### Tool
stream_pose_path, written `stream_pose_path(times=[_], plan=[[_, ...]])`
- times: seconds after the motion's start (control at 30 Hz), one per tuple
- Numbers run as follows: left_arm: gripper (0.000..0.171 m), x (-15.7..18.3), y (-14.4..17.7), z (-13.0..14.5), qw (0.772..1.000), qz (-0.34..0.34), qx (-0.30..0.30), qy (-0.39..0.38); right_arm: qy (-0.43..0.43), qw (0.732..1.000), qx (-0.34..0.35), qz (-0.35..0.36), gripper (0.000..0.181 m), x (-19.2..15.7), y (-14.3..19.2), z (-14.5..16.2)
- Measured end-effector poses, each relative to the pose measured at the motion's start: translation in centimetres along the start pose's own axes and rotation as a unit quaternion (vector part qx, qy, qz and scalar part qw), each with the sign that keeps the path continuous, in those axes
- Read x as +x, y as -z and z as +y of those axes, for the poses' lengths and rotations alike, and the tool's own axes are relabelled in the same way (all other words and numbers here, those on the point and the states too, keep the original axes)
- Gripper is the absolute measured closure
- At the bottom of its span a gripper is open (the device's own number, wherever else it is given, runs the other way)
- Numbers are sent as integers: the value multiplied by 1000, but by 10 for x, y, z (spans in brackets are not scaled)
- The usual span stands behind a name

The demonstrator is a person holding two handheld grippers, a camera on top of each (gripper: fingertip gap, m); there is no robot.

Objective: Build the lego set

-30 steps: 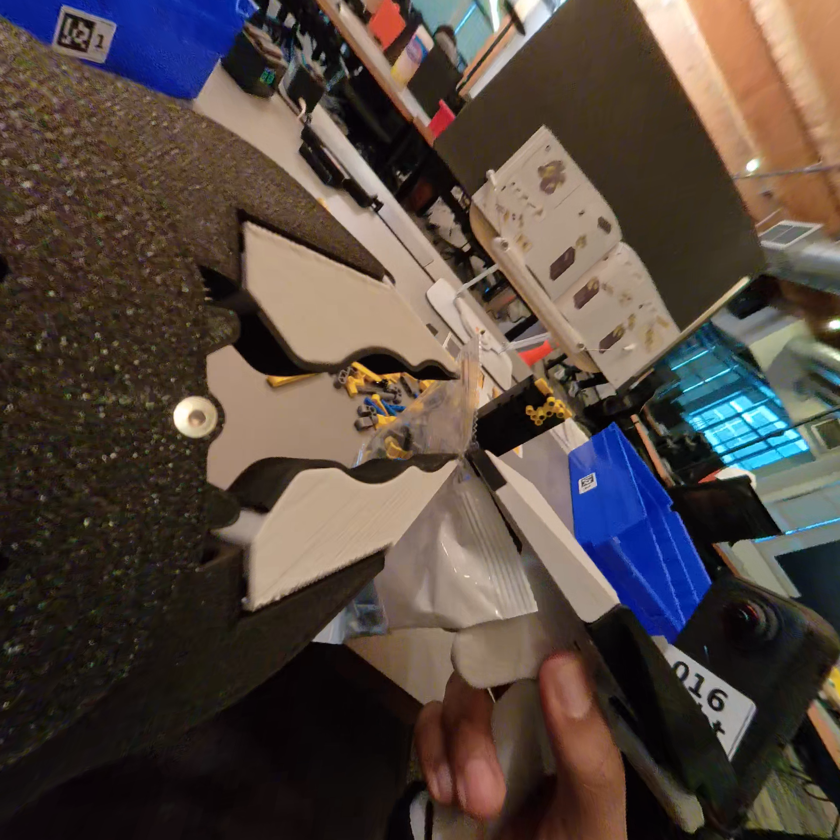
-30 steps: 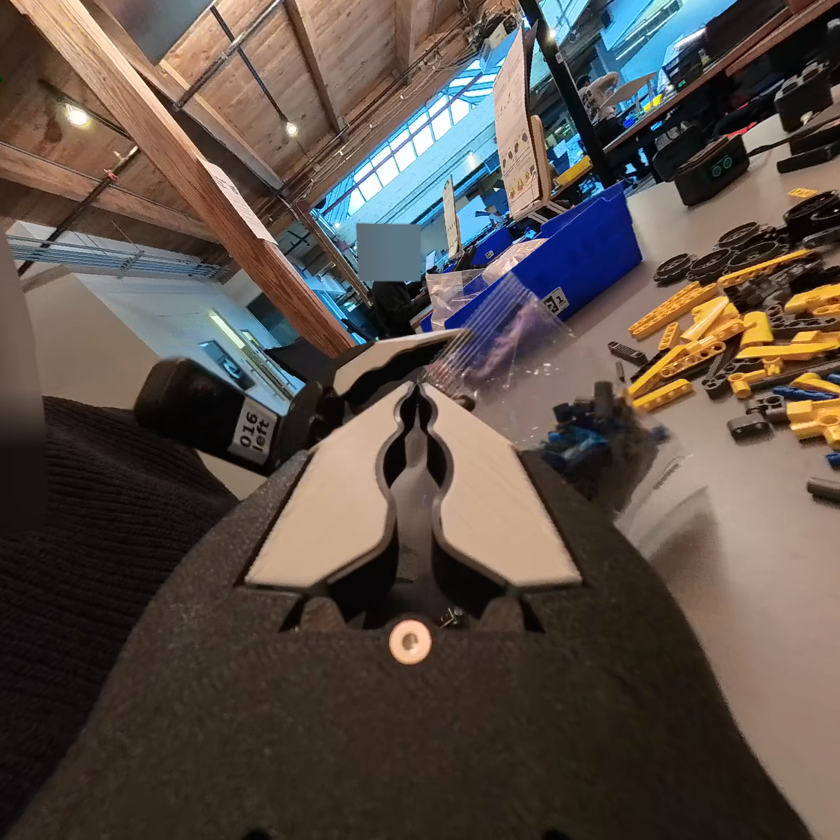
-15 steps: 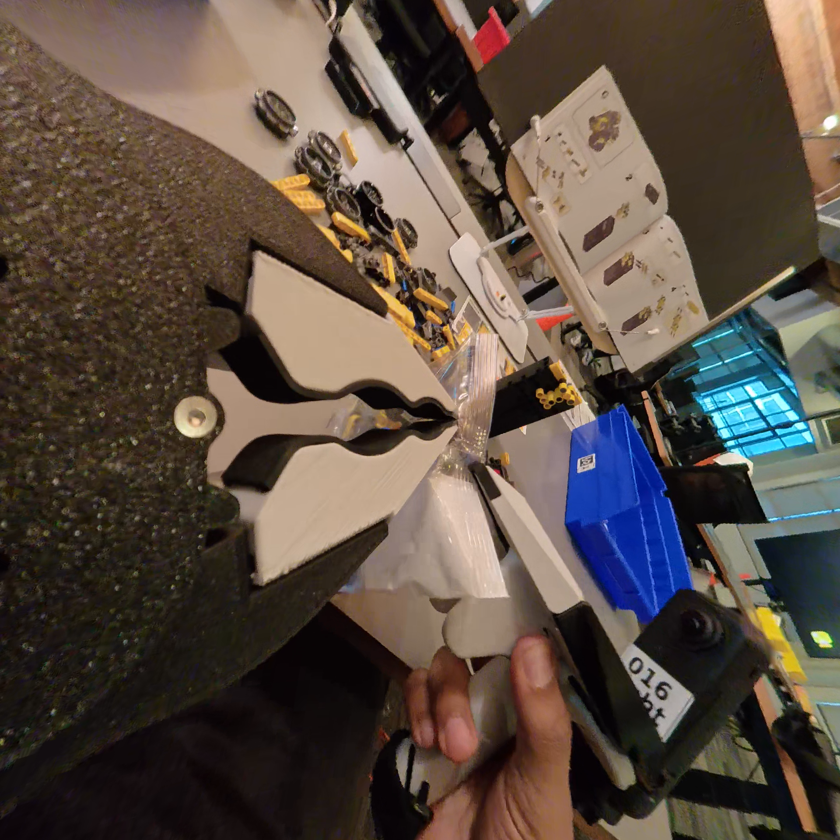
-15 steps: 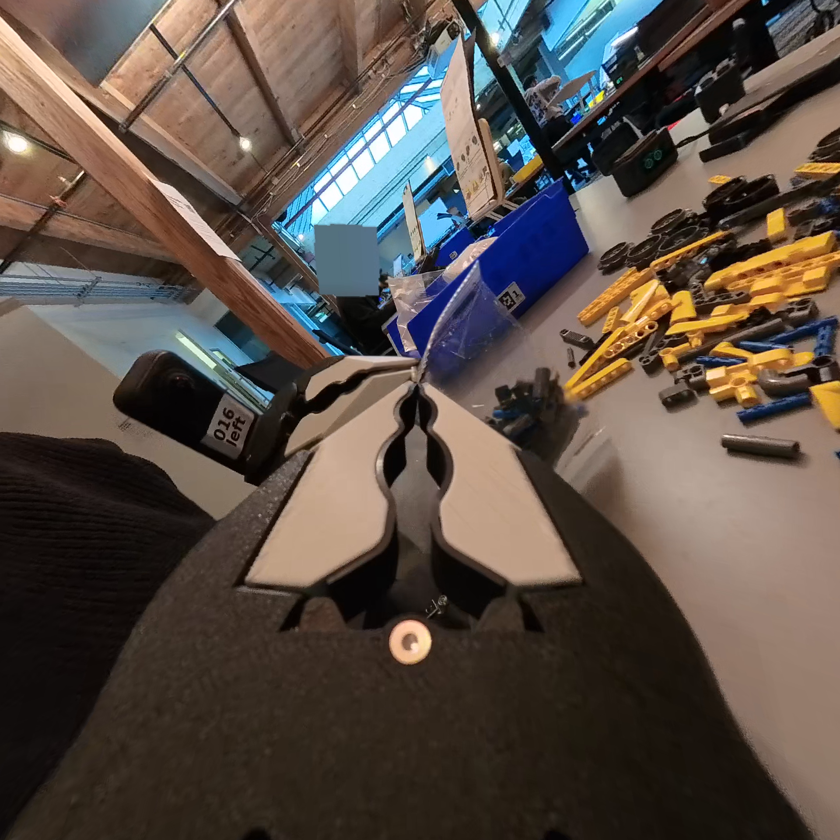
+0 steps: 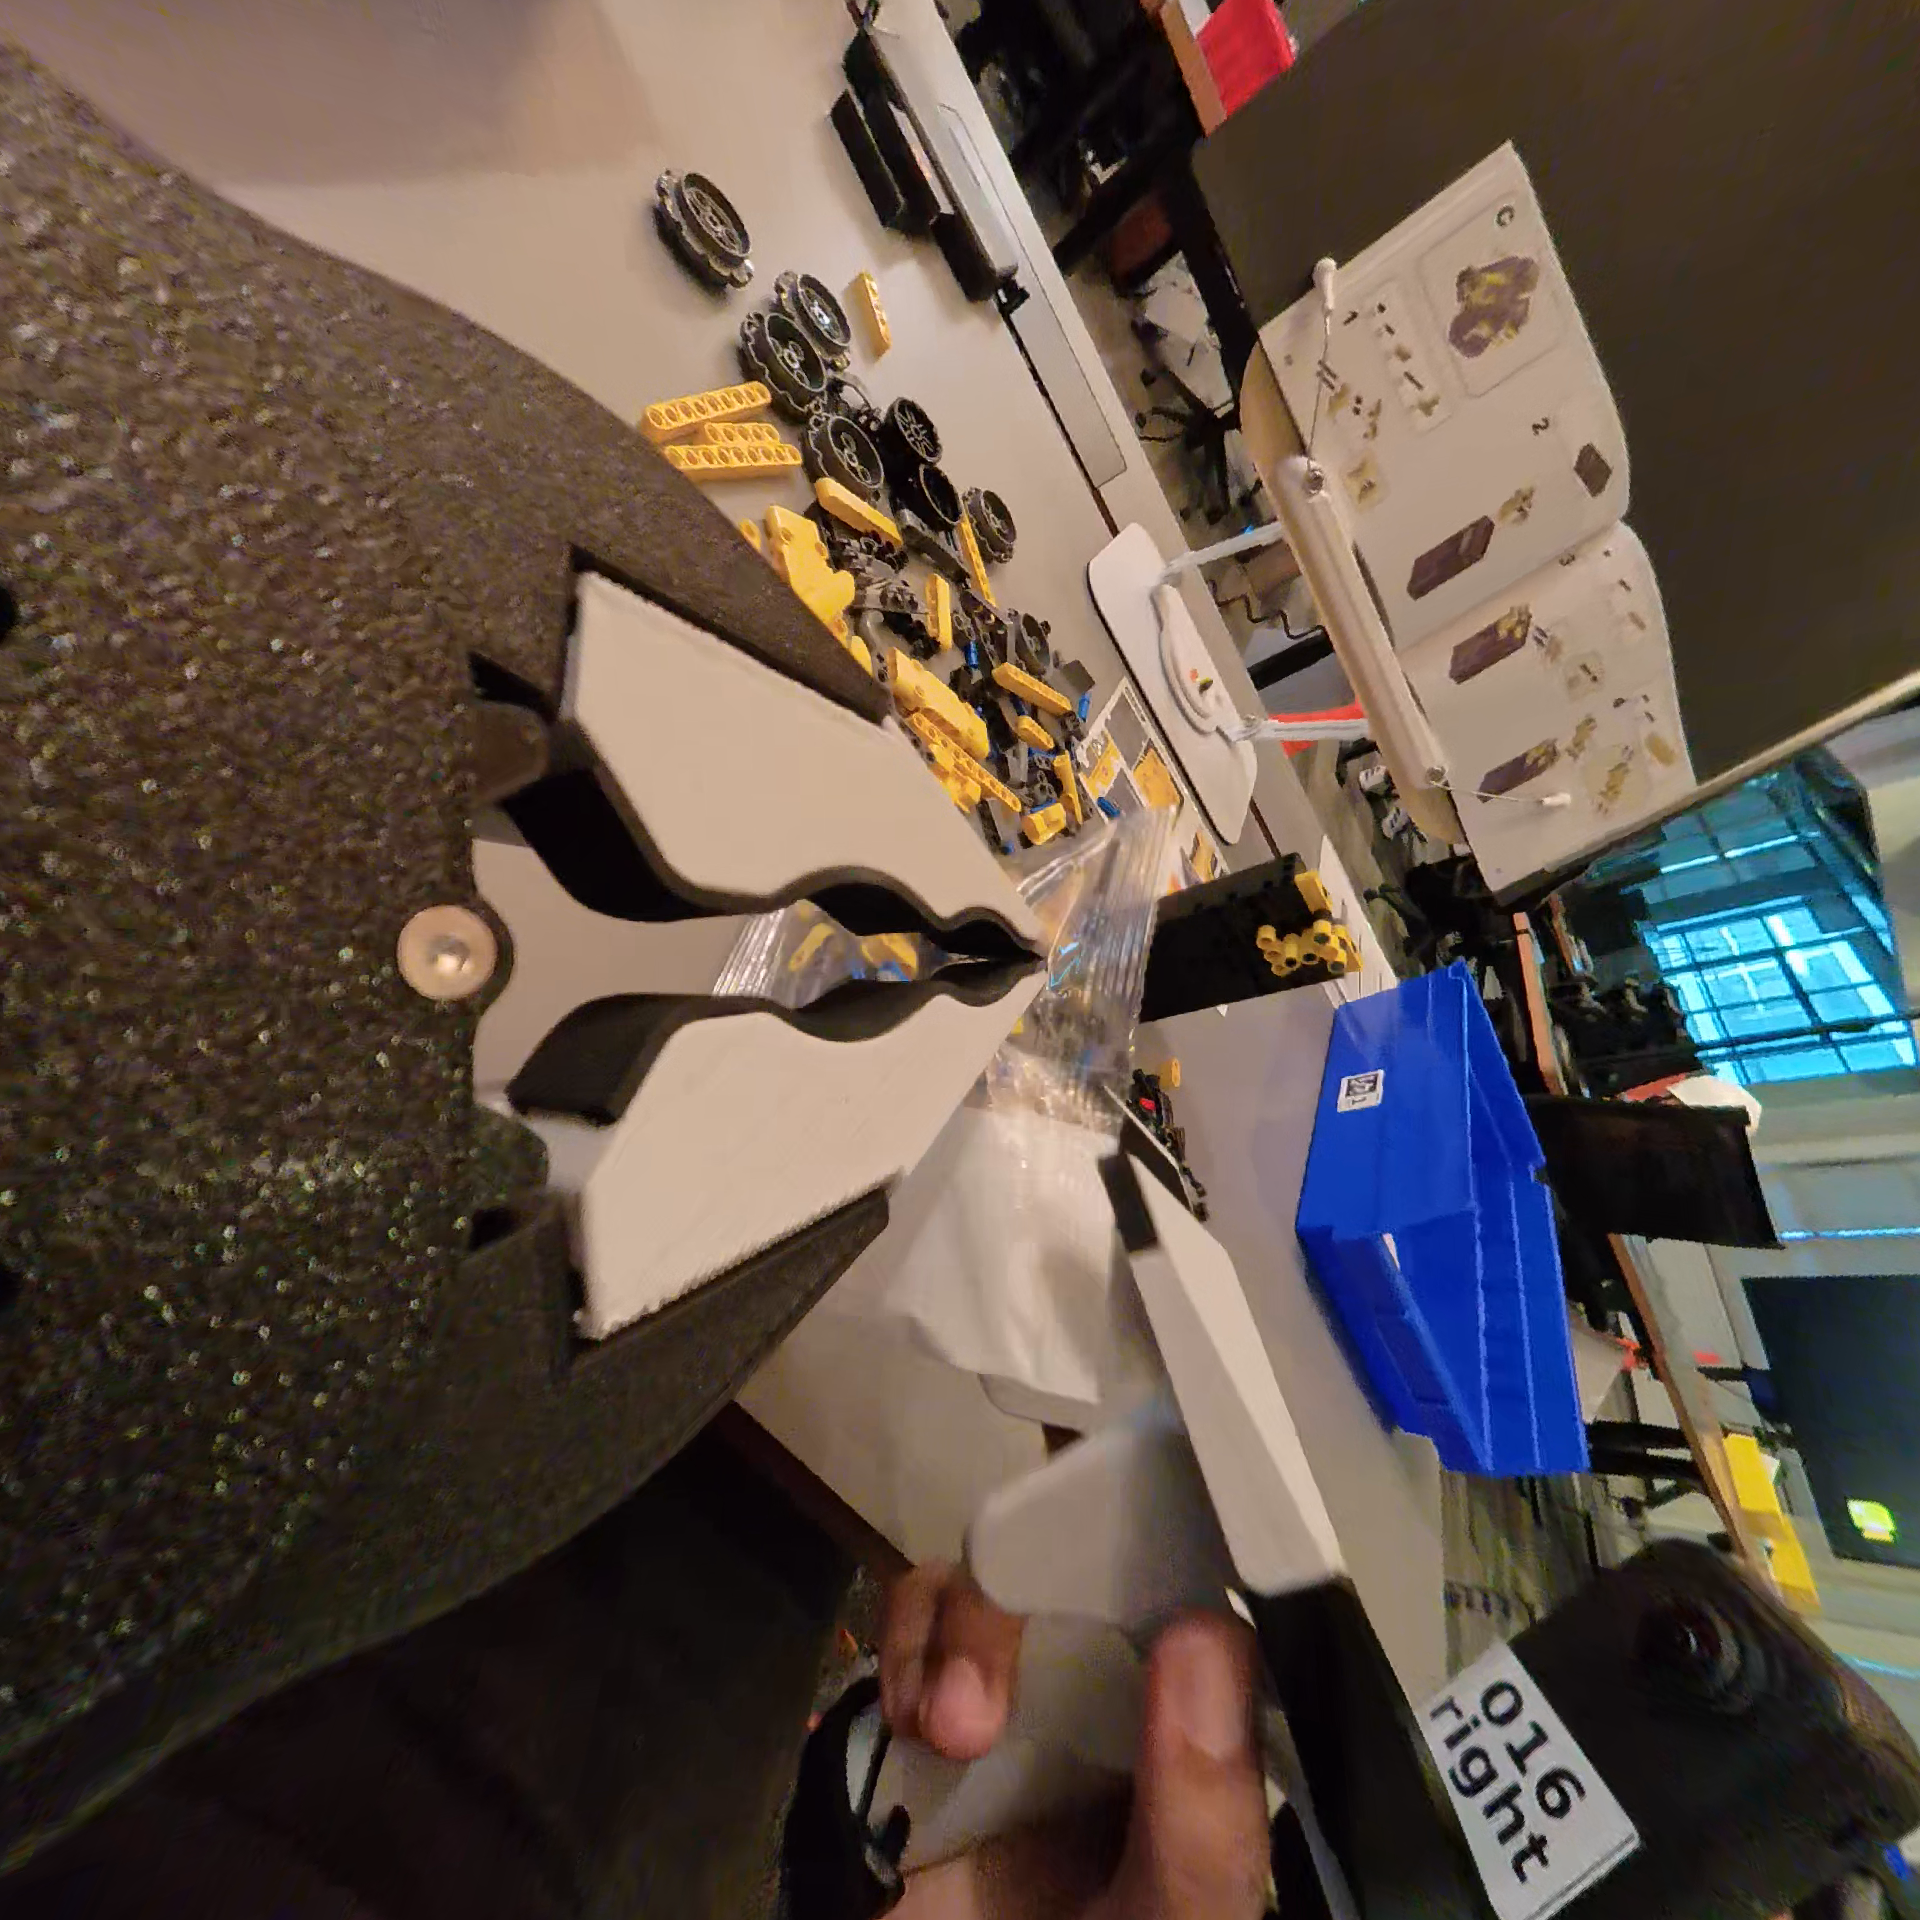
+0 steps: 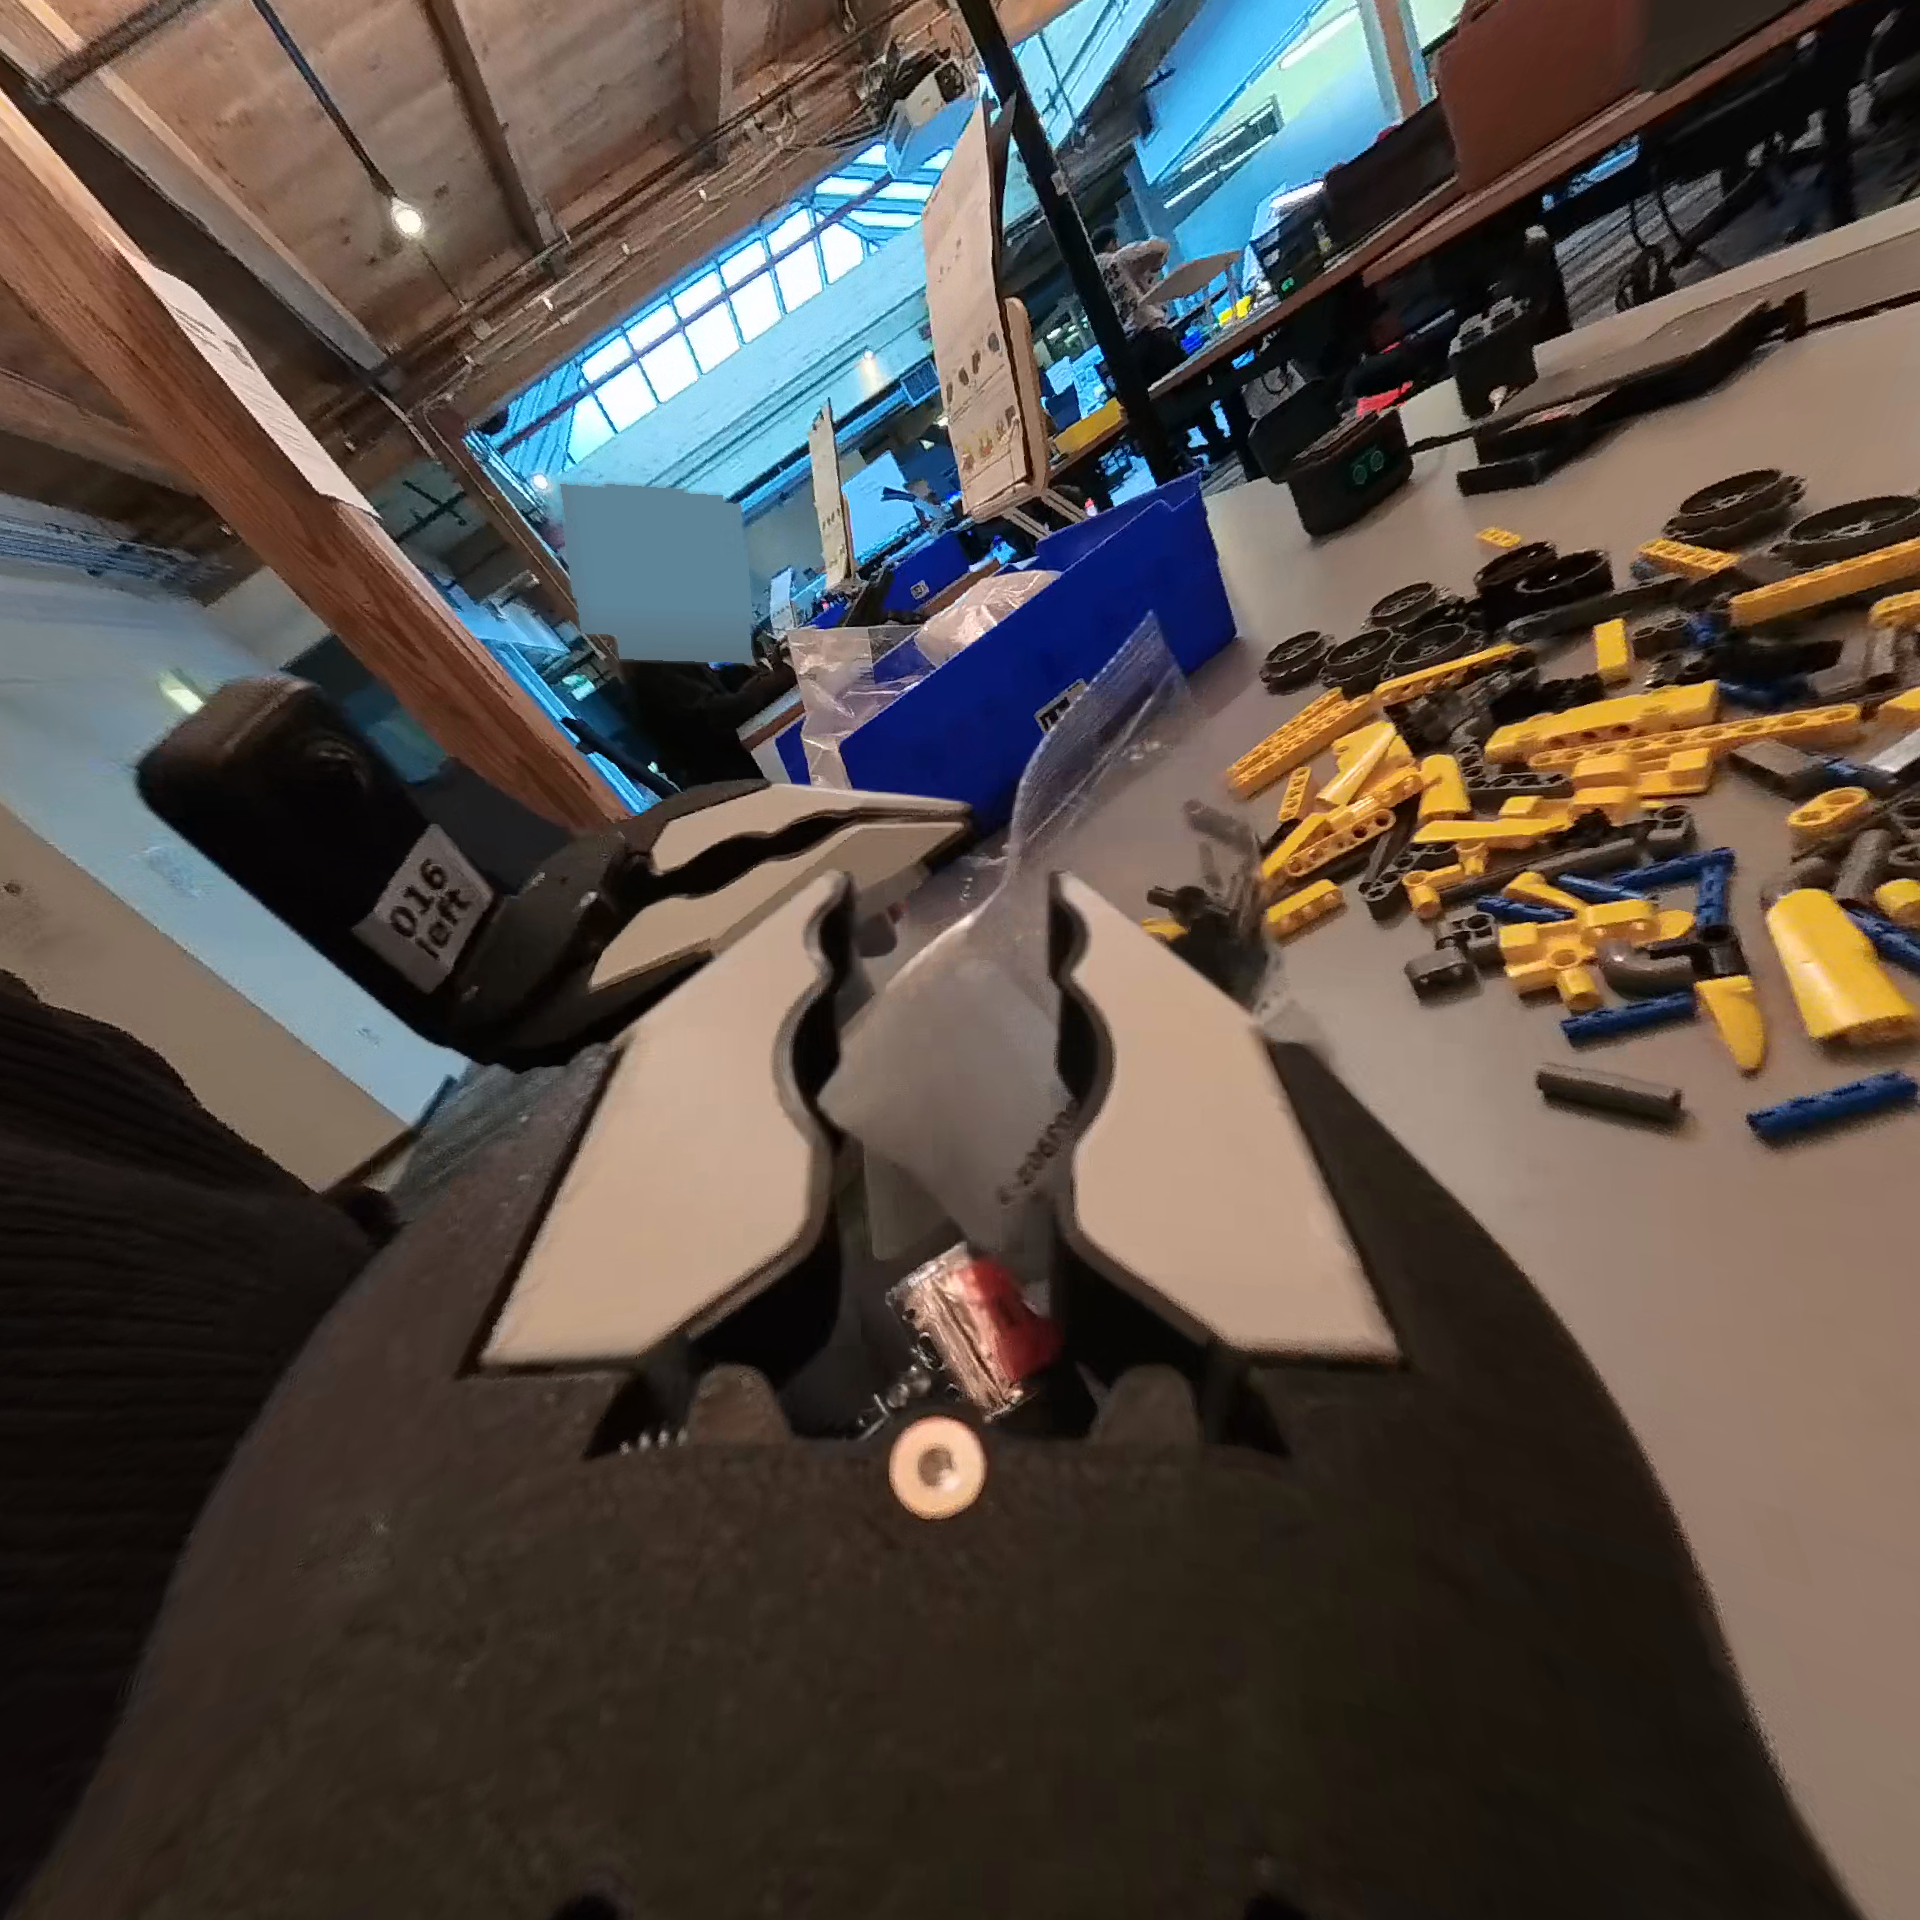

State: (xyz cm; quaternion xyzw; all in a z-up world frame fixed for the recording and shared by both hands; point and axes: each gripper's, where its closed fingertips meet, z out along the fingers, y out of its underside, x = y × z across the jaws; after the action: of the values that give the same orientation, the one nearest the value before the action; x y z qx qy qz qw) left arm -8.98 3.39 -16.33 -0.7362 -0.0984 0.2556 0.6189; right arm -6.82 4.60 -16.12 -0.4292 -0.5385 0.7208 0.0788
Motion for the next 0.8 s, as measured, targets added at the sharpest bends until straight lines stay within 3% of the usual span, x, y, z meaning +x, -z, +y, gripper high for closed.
stream_pose_path(times=[0.07,0.17,0.2,0.3,0.4,0.63,0.8], plan=[[171,-3,1,1,1000,0,-2,11,-19,1000,0,-15,126,-3,-1,1],[171,2,3,-2,1000,10,5,21,-24,999,-29,-1,126,2,-10,16],[171,3,3,-2,1000,10,5,20,-21,999,-38,7,128,4,-12,21],[171,4,4,0,1000,4,4,19,5,999,-28,30,181,11,-10,18],[171,3,5,3,1000,-8,3,14,14,999,-16,33,181,10,-7,12],[133,5,6,-10,1000,-18,11,10,67,996,-48,46,181,2,-8,12],[124,-5,5,-5,999,-32,-16,9,113,990,-60,57,181,-3,-5,10]])
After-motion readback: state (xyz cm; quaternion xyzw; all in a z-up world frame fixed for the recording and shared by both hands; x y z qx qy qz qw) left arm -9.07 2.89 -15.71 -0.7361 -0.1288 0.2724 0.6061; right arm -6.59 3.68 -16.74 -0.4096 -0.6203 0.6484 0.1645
